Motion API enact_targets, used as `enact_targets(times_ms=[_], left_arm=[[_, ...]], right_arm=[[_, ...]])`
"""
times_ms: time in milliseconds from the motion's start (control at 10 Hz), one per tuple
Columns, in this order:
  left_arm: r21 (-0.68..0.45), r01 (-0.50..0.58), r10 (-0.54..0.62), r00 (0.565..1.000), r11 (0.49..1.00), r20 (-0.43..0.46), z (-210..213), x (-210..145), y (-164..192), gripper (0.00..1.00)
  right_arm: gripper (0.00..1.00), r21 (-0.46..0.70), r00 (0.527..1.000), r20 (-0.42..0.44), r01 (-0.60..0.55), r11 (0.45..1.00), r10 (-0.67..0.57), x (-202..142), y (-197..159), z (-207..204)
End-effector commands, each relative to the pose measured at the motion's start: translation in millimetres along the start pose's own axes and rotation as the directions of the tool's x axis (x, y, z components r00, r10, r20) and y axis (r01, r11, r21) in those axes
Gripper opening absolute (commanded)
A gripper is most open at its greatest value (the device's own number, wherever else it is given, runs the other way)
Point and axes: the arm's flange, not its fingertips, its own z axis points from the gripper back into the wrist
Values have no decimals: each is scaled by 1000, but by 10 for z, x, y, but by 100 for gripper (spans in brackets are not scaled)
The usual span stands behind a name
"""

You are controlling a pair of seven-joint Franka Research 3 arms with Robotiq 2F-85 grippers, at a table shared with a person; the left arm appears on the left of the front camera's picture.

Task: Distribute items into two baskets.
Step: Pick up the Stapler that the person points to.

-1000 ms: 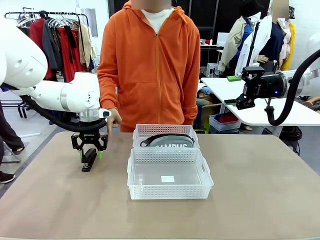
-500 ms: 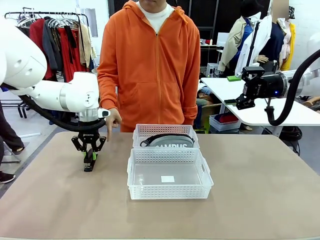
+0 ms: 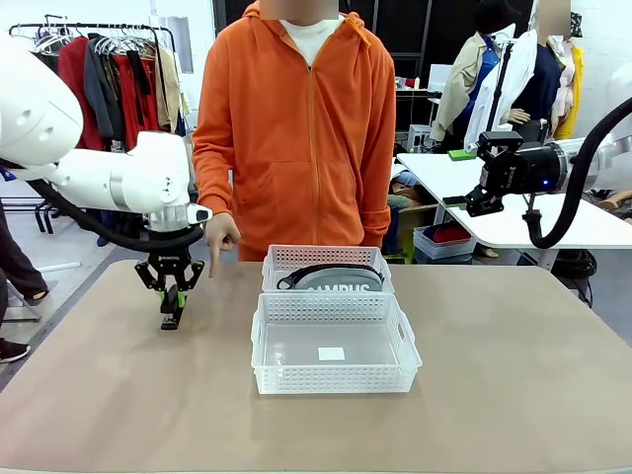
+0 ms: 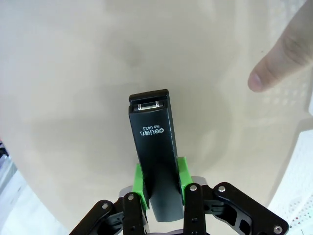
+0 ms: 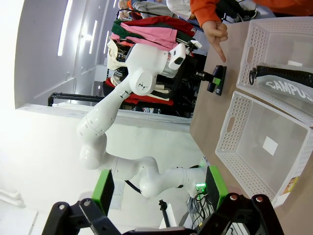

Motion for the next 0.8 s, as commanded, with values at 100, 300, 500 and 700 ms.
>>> enact_targets(times_ms=[100, 300, 500, 700], left_arm=[[5, -17, 17, 1000, 1000, 22, 445, -190, 257, 0], [-4, 14, -14, 999, 1000, 38, 721, -306, 394, 0], [-43, 49, -46, 997, 998, 61, 1087, -462, 521, 0], [-31, 55, -53, 995, 998, 87, 1477, -579, 573, 0]], right_arm=[[100, -2, 1000, 8, -1, 1000, 1, -3, 14, 3], [100, -2, 1000, 8, -1, 1000, 1, -3, 14, 3], [100, -2, 1000, 8, -1, 1000, 1, -3, 14, 3], [100, -2, 1000, 8, -1, 1000, 1, -3, 14, 3]])
